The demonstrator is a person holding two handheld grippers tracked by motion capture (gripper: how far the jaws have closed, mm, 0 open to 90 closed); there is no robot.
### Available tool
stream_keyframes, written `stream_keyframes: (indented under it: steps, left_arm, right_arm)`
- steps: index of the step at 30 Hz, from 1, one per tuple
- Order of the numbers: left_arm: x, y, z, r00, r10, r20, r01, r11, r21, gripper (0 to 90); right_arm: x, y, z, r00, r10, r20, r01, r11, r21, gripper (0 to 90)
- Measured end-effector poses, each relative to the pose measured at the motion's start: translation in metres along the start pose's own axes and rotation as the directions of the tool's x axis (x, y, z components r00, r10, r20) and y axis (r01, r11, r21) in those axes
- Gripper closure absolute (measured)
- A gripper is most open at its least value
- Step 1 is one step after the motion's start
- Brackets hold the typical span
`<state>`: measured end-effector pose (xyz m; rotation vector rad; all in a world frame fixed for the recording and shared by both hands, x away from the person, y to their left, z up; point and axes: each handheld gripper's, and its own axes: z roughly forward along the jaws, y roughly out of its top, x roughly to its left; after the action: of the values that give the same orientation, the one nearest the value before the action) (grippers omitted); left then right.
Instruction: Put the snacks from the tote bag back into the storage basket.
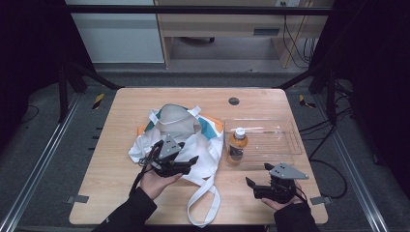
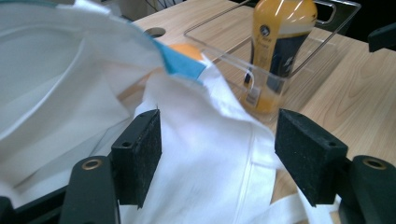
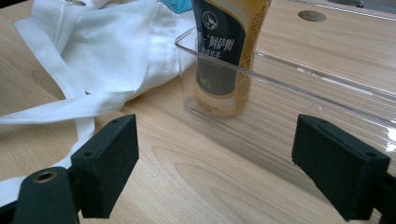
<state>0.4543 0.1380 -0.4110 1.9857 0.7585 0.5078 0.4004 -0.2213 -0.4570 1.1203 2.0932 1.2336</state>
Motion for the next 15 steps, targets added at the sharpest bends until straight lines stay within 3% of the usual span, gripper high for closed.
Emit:
stream_keyframes:
  steps: [4,15]
  left_arm:
    - [0.009,-0.016,-0.012,0.9992,-0.035,-0.019,0.035,0.9994,-0.001,31.0]
    - [0.028,-0.048,-0.039,0.9939,-0.075,-0.08,0.076,0.9971,0.005,30.1]
  right_arm:
    - [-0.001,0.0,0.0,1.0,-0.001,0.006,0.001,1.0,-0.001,14.9]
    - [-0.001,-0.001,0.001,0.9997,-0.002,0.022,0.002,1.0,0.015,15.0]
